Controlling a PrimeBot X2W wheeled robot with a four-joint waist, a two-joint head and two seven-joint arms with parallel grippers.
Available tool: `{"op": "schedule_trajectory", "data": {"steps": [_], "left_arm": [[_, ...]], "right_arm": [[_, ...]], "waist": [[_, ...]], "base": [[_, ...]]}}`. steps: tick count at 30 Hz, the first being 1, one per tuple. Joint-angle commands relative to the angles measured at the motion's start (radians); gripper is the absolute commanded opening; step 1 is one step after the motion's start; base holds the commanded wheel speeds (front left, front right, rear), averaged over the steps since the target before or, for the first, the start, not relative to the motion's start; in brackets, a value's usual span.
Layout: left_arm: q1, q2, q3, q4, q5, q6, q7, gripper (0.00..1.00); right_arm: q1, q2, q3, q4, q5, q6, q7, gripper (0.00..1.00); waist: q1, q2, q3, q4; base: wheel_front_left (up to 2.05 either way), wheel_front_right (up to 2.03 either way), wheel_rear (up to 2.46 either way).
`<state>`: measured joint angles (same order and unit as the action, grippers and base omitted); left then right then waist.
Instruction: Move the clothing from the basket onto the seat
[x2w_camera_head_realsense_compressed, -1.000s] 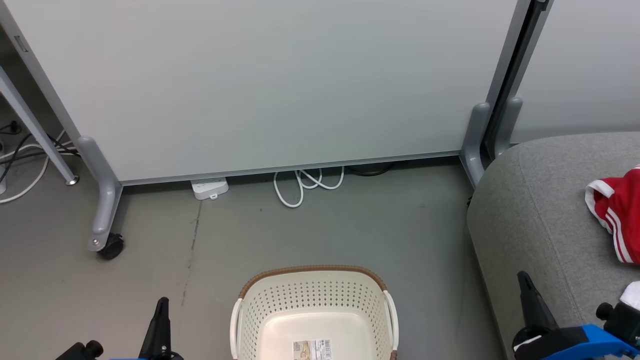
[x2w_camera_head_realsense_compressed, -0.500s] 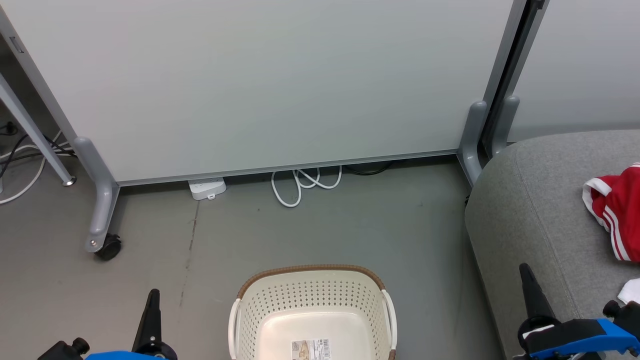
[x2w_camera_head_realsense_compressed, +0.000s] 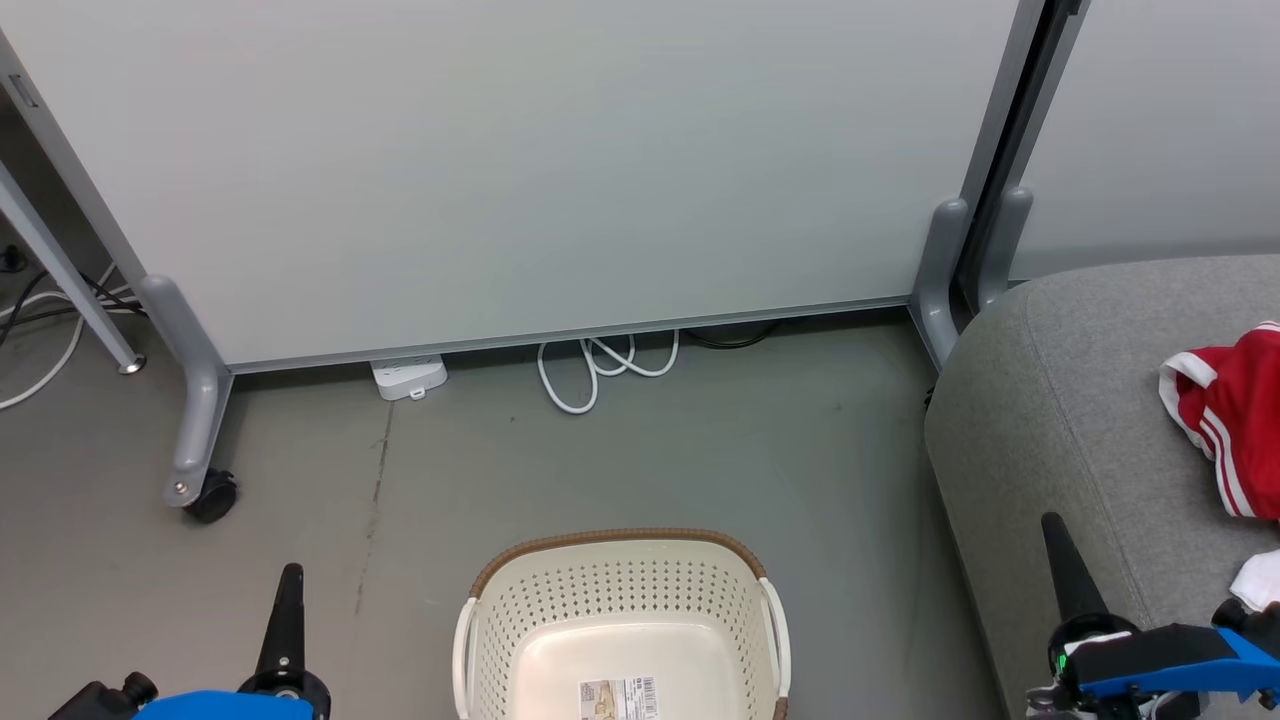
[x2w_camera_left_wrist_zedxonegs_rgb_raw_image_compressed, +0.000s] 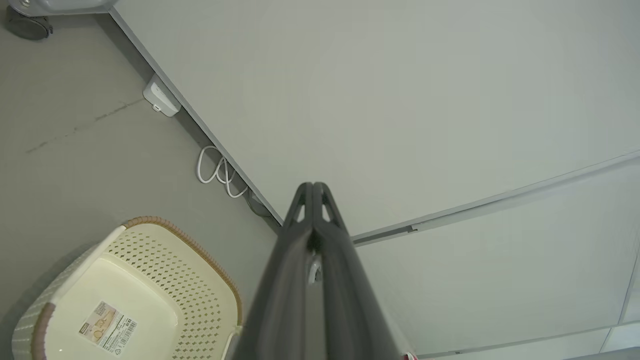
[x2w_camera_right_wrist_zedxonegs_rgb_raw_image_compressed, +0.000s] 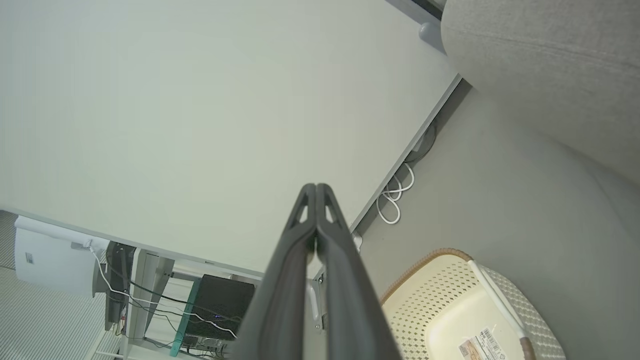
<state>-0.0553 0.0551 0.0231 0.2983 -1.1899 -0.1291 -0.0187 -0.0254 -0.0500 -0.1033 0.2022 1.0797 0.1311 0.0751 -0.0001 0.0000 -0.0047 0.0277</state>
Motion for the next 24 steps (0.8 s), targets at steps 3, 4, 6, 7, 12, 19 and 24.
{"op": "schedule_trajectory", "data": {"steps": [3,4,6,7,12,19,24], "left_arm": [[-0.027,0.010,0.012,-0.016,-0.049,-0.002,0.014,0.00],[-0.027,0.010,0.014,-0.017,-0.058,-0.002,0.017,0.00],[-0.029,0.010,0.017,-0.019,-0.076,-0.002,0.021,0.00],[-0.030,0.010,0.019,-0.020,-0.085,-0.002,0.024,0.00],[-0.034,0.010,0.026,-0.025,-0.128,-0.002,0.036,0.00],[-0.037,0.010,0.034,-0.030,-0.177,-0.002,0.051,0.00],[-0.041,0.010,0.042,-0.034,-0.217,-0.002,0.061,0.00]], "right_arm": [[-0.028,-0.001,-0.003,-0.001,0.060,0.000,0.004,0.00],[-0.030,-0.001,-0.003,0.000,0.071,0.000,0.005,0.00],[-0.034,-0.001,-0.004,0.002,0.093,0.000,0.008,0.00],[-0.035,-0.001,-0.004,0.003,0.104,0.000,0.009,0.00],[-0.042,-0.001,-0.005,0.008,0.157,0.000,0.012,0.00],[-0.049,-0.001,-0.006,0.014,0.217,0.000,0.017,0.00],[-0.057,-0.001,-0.007,0.018,0.265,0.000,0.020,0.00]], "waist": [[0.0001,0.0000,0.001,-0.002],[0.0001,0.0000,0.001,-0.002],[0.0001,0.0000,0.001,-0.003],[0.0001,0.0000,0.001,-0.004],[0.0001,0.0000,0.002,-0.006],[0.0001,0.0000,0.003,-0.009],[0.0001,0.0000,0.003,-0.012]], "base": [[0.00,0.00,0.00],[0.00,0.00,0.00],[0.00,0.00,0.00],[0.00,0.00,0.00],[0.00,0.00,0.00],[0.00,0.00,0.00],[0.00,0.00,0.00]]}}
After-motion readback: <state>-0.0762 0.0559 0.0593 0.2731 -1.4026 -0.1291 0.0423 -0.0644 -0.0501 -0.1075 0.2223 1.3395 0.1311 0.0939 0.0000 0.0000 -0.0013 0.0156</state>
